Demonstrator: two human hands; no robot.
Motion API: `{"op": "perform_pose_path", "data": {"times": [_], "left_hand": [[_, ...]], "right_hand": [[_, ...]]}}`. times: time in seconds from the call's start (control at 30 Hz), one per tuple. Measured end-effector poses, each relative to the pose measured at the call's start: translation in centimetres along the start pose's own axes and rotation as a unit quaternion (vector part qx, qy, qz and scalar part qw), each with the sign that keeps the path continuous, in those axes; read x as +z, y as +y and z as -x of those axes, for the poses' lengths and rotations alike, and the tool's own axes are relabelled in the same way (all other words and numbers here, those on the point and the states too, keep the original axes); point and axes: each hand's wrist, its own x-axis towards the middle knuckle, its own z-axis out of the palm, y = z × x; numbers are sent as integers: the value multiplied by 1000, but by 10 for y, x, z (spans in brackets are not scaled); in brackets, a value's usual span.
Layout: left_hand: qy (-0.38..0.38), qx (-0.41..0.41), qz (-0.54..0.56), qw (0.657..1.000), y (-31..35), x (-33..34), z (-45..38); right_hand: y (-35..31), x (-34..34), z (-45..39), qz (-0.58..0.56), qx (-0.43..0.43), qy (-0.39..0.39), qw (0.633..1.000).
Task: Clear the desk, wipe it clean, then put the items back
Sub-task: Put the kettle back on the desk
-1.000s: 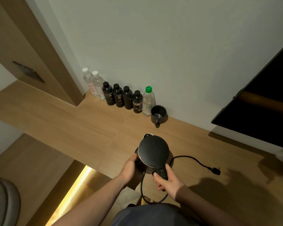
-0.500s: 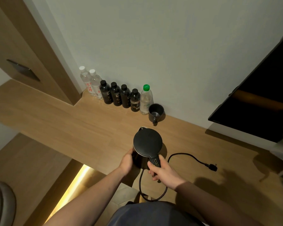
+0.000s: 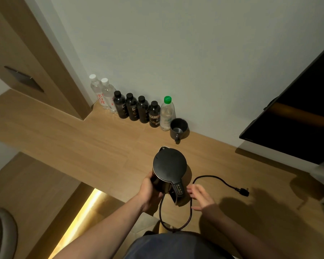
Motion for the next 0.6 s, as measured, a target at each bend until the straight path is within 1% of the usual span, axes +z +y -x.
{"op": "perform_pose_path", "data": {"times": [0.03, 0.1, 0.13, 0.23, 0.27, 0.3, 0.4, 0.47, 0.53, 0.6], "left_hand": [[0, -1, 3, 1000, 3, 4, 0], [11, 6, -21, 1000, 11, 17, -2], [17, 13, -40, 999, 15, 24, -4], [25, 18, -94, 995, 25, 46, -10], [24, 13, -100, 995, 26, 53, -12], [28, 9, -102, 994, 28, 60, -15], [30, 8, -96, 995, 31, 76, -21], [34, 0, -91, 995, 32, 86, -24], [36, -12, -94, 995, 33, 99, -30], [34, -18, -87, 995, 32, 114, -39]], "right_hand": [[13, -6, -1, 46, 16, 19, 999], [39, -16, -1, 127, 39, 27, 991], [48, -17, 0, 141, 58, 16, 988], [69, -11, -1, 184, 109, -61, 975], [72, -8, -2, 172, 126, -70, 975], [75, -6, -4, 134, 144, -65, 978], [76, -1, -12, -14, 194, -23, 981], [71, -5, -14, -115, 218, 15, 969], [69, -14, -18, -169, 225, 44, 958], [68, -26, -21, -183, 227, 64, 954]]}}
